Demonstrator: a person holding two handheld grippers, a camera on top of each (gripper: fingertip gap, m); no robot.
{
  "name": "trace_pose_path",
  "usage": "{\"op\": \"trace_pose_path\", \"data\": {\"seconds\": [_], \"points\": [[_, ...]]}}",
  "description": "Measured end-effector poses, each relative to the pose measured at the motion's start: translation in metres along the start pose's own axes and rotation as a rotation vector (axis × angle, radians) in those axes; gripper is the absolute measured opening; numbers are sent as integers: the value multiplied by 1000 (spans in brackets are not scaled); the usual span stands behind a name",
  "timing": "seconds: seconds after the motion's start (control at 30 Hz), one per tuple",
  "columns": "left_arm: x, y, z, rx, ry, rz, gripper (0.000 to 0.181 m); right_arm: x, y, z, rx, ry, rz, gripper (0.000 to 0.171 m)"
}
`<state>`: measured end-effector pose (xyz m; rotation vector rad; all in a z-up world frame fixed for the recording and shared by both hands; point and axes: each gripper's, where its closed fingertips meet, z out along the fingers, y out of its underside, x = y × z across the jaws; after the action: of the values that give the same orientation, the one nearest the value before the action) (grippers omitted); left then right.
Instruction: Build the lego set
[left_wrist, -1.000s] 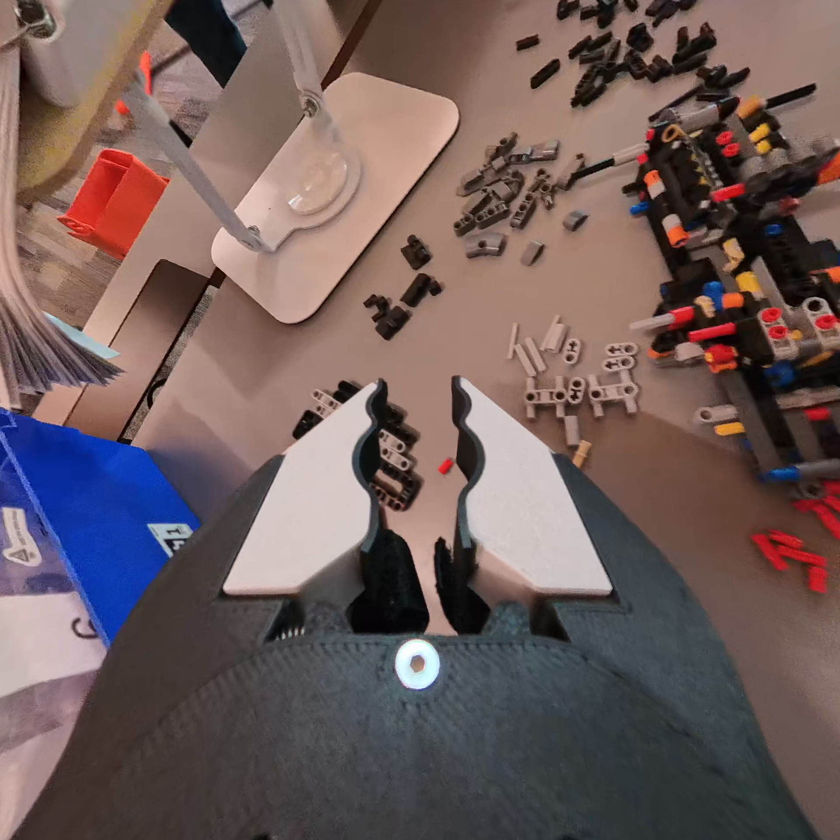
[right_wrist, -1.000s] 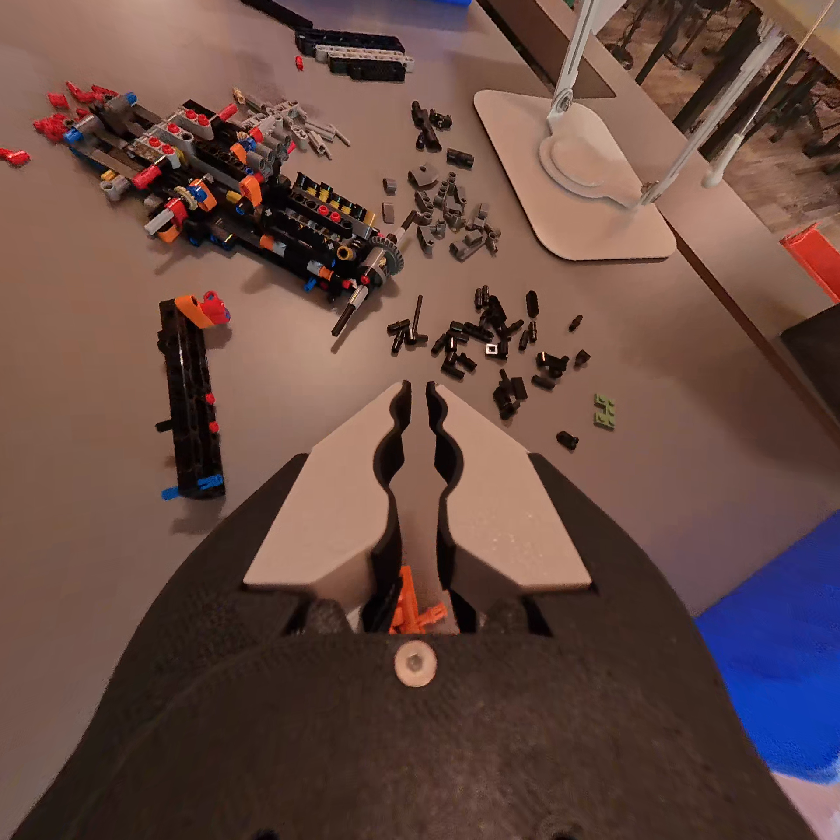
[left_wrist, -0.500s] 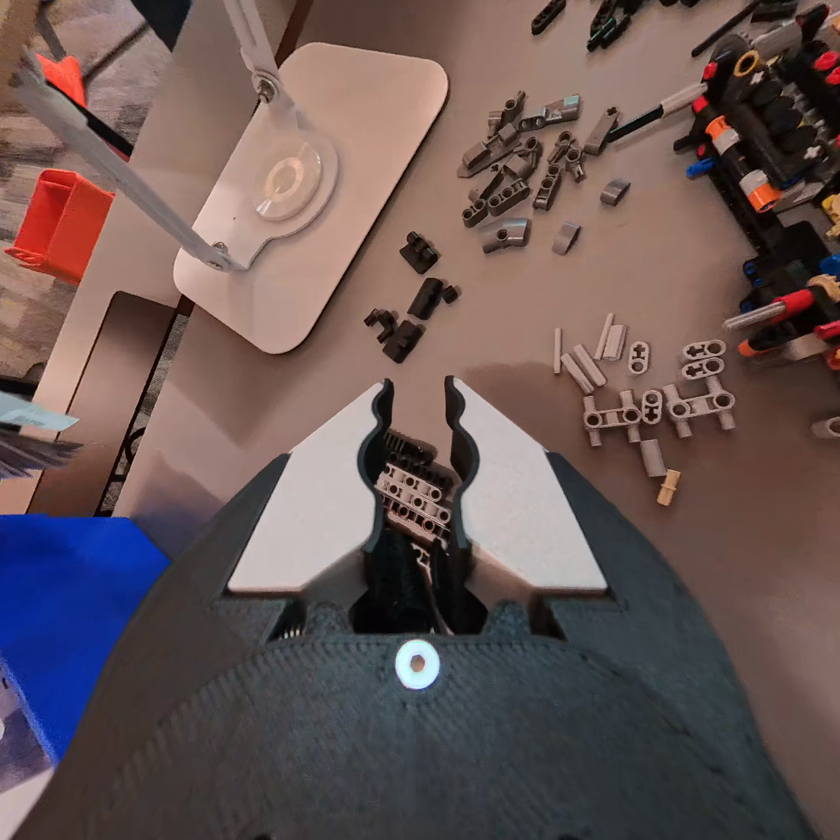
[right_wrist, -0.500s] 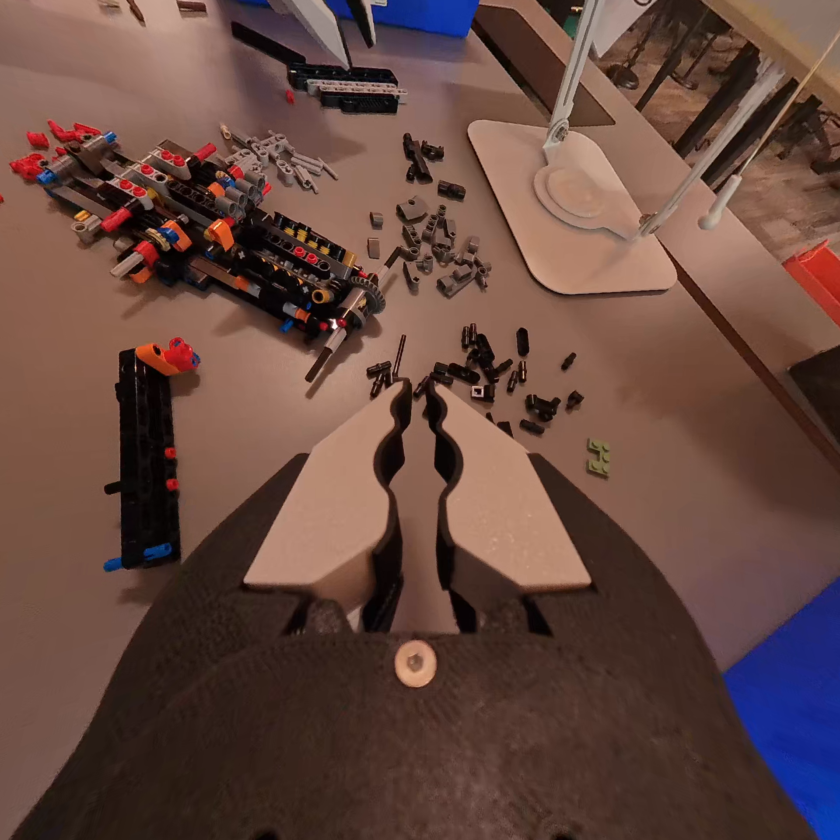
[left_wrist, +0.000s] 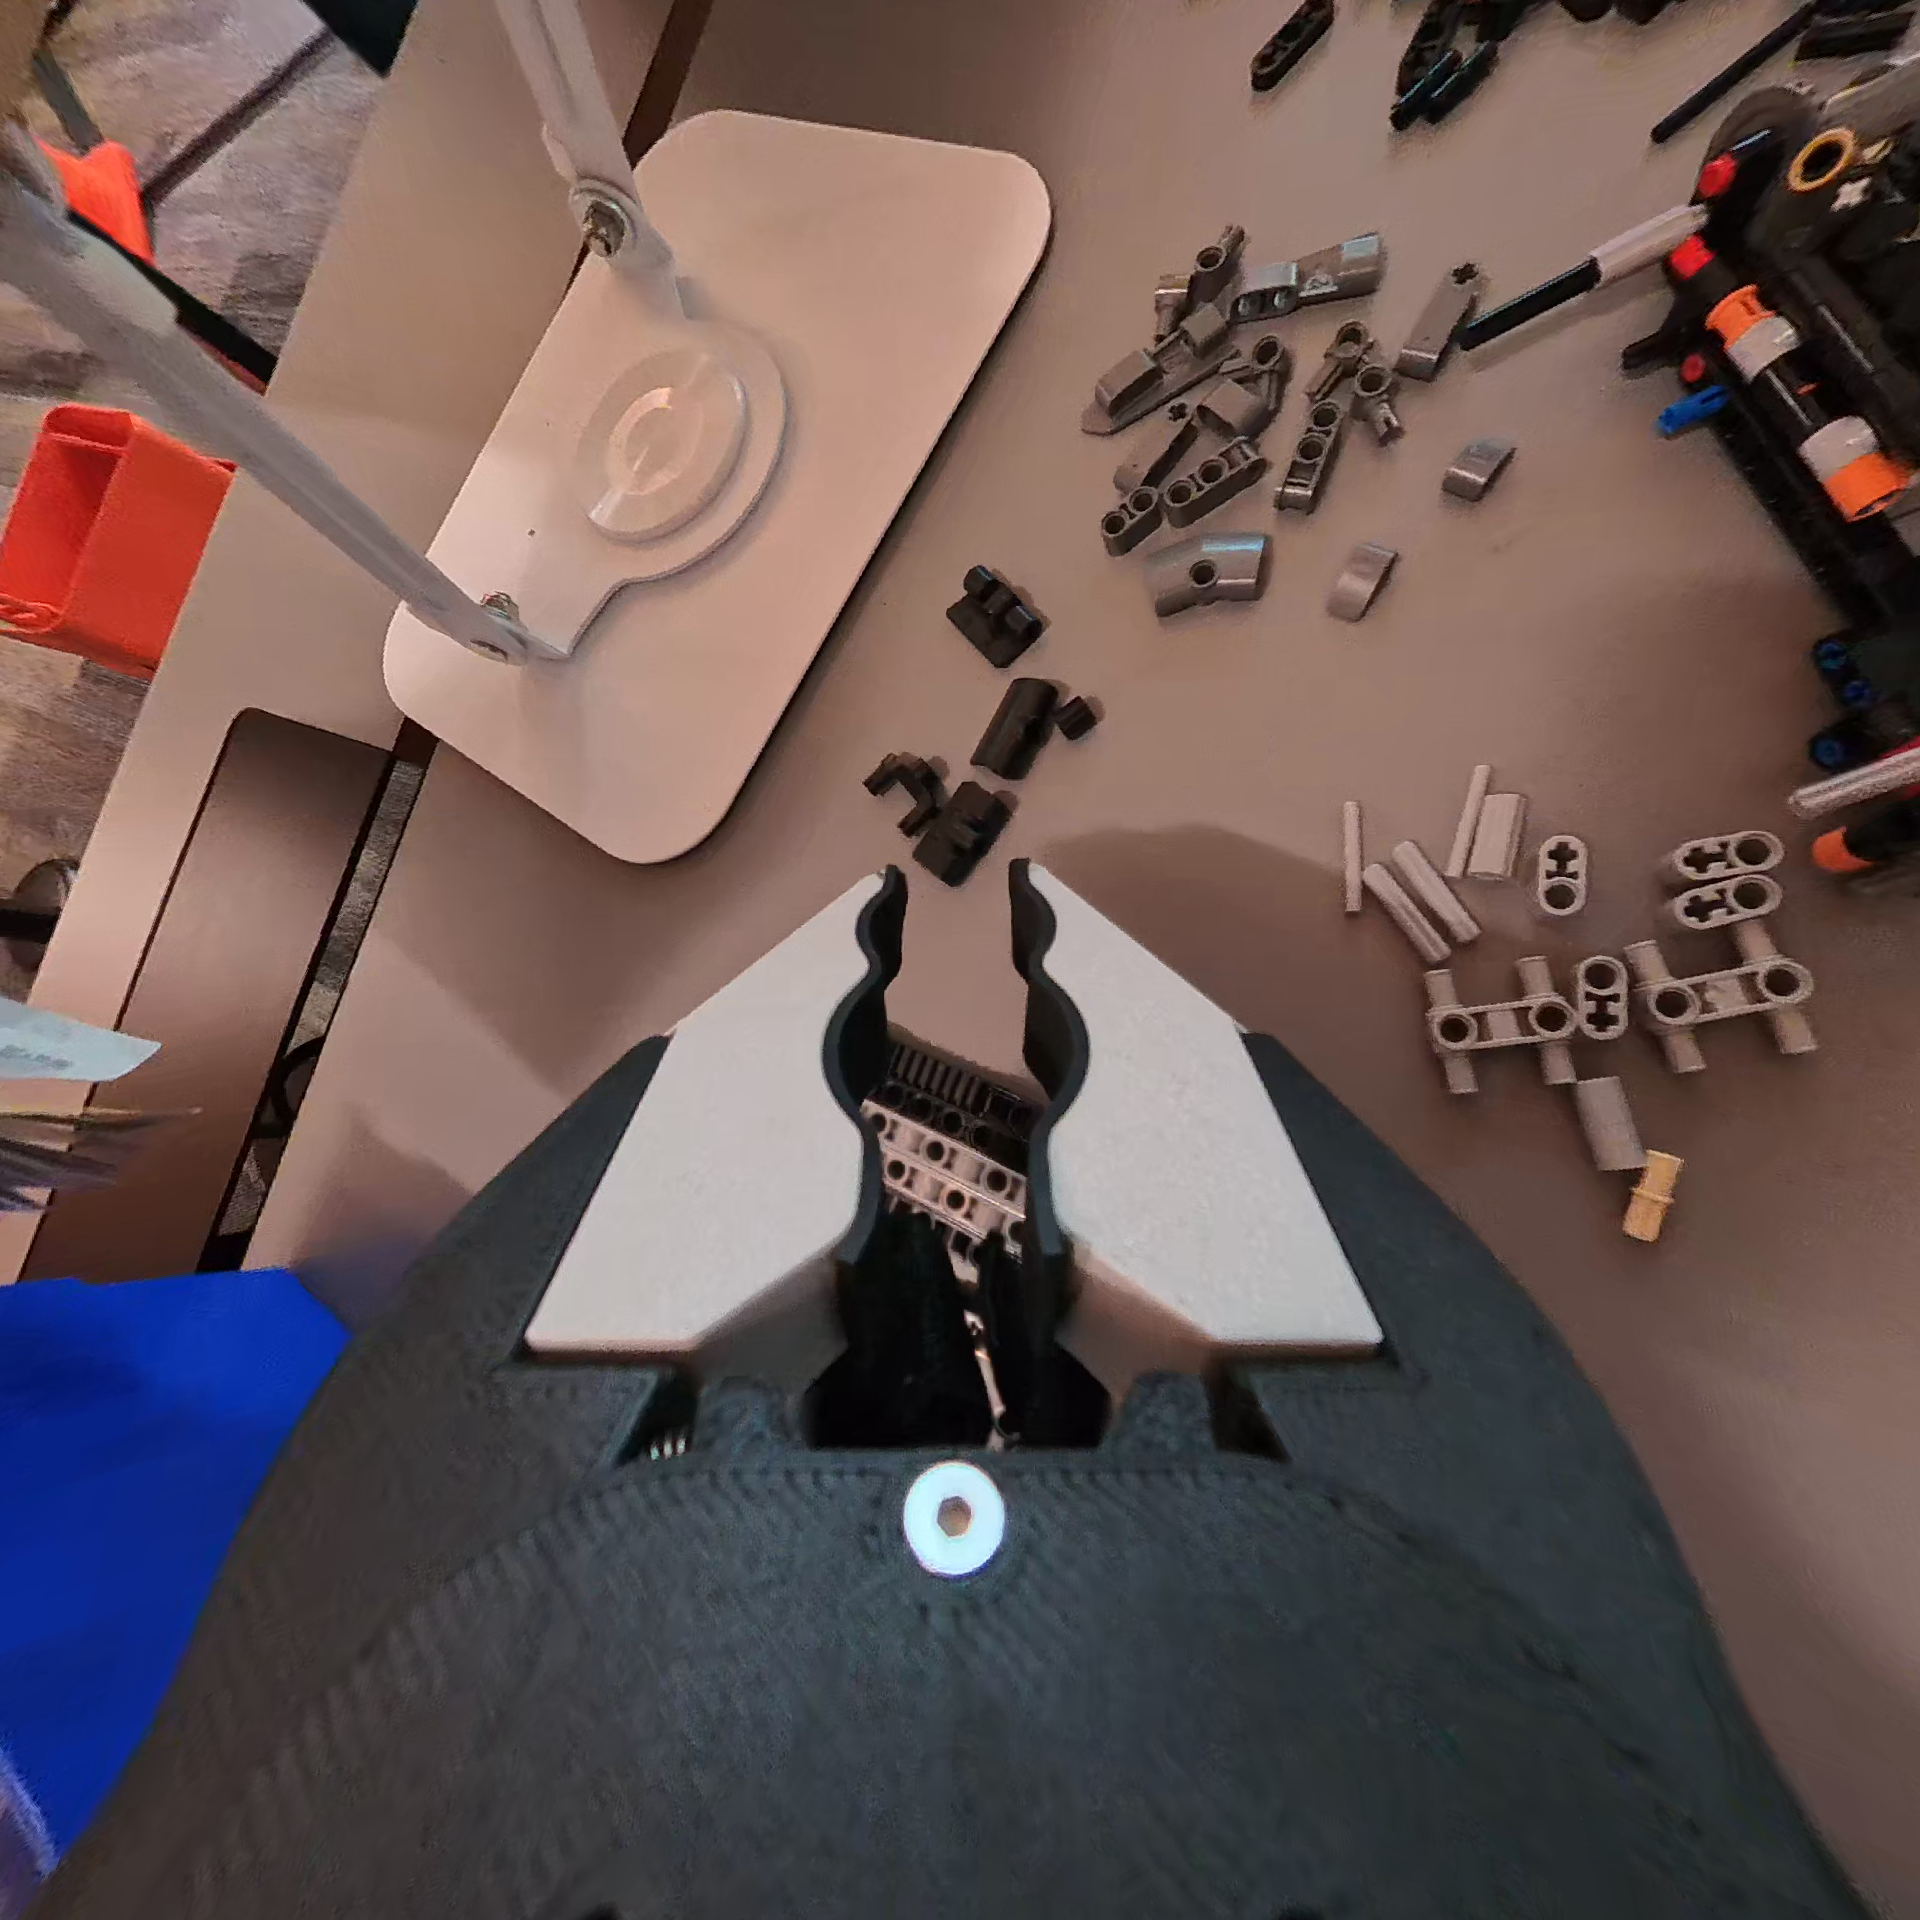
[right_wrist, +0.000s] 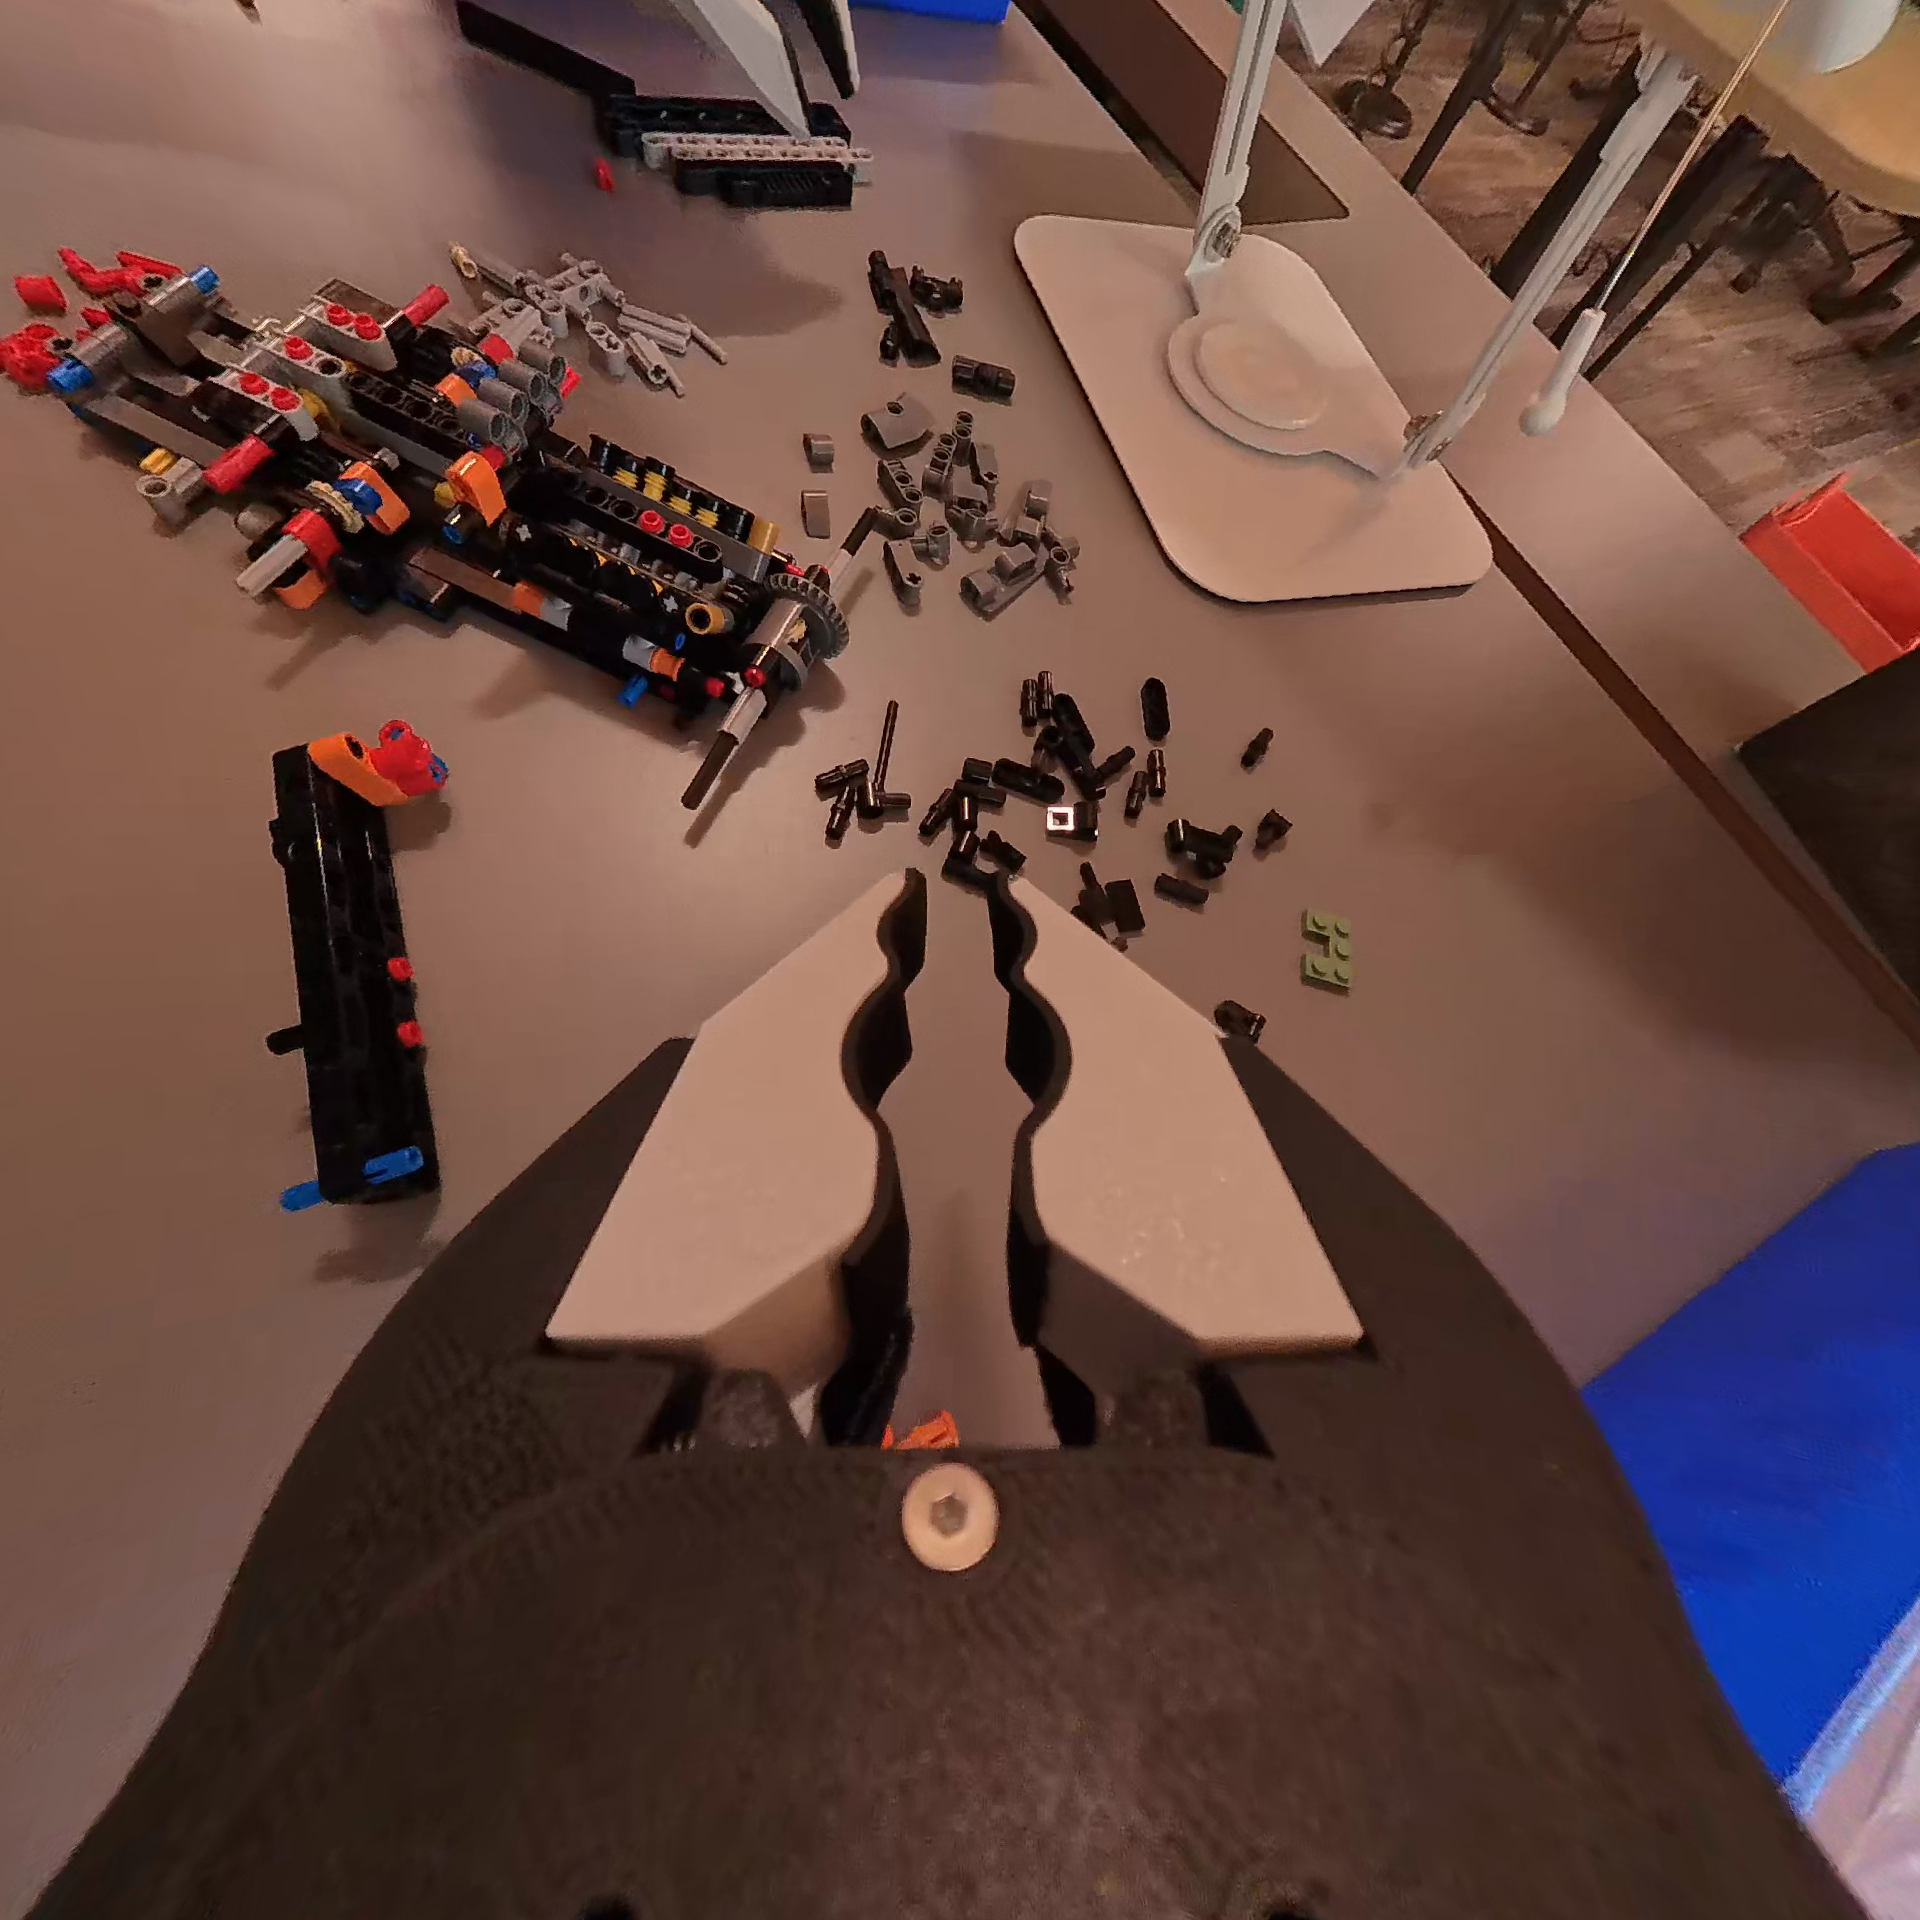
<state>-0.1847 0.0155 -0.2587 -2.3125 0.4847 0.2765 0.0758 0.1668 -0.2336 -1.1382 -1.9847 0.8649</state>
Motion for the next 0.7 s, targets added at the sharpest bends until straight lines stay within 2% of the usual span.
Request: {"op": "trace_pose_path", "data": {"seconds": [0.27, 0.5, 0.7], "points": [[10, -6, 16, -15, 84, 50, 20, 2, 6, -3, -31, 20, 6, 10], [30, -35, 27, -16, 135, 142, 18, 17, 11, -6, -87, 89, 33, 13], [47, -53, 13, 10, 141, 161, 19, 9, 22, -18, -149, 19, 69, 24]]}}
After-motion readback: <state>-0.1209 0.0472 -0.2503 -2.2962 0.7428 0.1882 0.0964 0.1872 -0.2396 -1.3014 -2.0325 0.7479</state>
